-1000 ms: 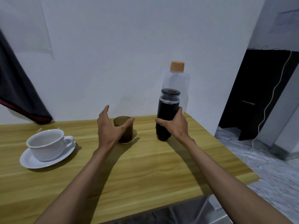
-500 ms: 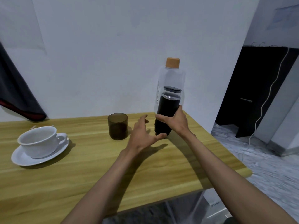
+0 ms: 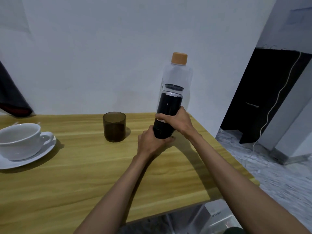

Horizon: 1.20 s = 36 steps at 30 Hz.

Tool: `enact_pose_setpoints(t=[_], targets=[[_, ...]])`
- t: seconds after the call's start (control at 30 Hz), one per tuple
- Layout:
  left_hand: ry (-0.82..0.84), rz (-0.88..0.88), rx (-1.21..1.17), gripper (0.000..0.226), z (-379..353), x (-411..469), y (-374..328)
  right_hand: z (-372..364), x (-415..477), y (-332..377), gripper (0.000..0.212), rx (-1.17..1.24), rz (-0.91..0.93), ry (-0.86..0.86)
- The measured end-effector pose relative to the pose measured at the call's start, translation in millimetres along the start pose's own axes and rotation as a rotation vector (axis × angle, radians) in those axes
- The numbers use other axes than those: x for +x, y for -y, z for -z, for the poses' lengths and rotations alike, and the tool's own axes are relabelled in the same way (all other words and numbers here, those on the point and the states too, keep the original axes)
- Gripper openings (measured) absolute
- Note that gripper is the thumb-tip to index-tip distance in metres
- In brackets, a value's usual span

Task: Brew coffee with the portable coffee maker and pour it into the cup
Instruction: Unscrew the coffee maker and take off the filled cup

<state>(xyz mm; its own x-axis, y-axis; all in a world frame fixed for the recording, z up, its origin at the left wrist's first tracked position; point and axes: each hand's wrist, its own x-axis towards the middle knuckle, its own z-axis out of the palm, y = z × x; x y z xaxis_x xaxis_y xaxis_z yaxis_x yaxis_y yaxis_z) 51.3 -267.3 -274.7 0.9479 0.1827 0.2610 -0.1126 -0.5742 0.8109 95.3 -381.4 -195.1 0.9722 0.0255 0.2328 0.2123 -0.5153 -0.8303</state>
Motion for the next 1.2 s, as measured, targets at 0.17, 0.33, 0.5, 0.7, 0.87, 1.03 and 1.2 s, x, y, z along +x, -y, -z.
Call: enact_pose_setpoints(t=[0.17,0.33,0.5,0.7,0.87,1.03,1.2], targets=[[-0.029,0.029,-0.178,0.064,1,-2,2,4,-4,10,0.08,0.039,0.046,0.082],[-0.095,0.068,-0.373,0.066,5,-6,2,17,-3,36,0.063,0.094,0.084,0.119],[-0.116,0.038,-0.364,0.061,7,-7,1,41,6,78,0.091,-0.162,0.073,-0.025],[-0.132,0.017,-0.358,0.067,9,-5,2,56,16,108,0.072,-0.702,0.169,-0.039],[-0.091,0.014,-0.434,0.065,10,-4,3,70,22,125,0.049,-0.642,0.184,0.145],[-0.045,0.015,-0.498,0.068,11,-3,3,81,18,128,0.036,-0.413,0.25,0.382],[-0.075,0.013,-0.484,0.065,11,-6,0,69,20,127,0.066,-0.642,0.152,0.285]])
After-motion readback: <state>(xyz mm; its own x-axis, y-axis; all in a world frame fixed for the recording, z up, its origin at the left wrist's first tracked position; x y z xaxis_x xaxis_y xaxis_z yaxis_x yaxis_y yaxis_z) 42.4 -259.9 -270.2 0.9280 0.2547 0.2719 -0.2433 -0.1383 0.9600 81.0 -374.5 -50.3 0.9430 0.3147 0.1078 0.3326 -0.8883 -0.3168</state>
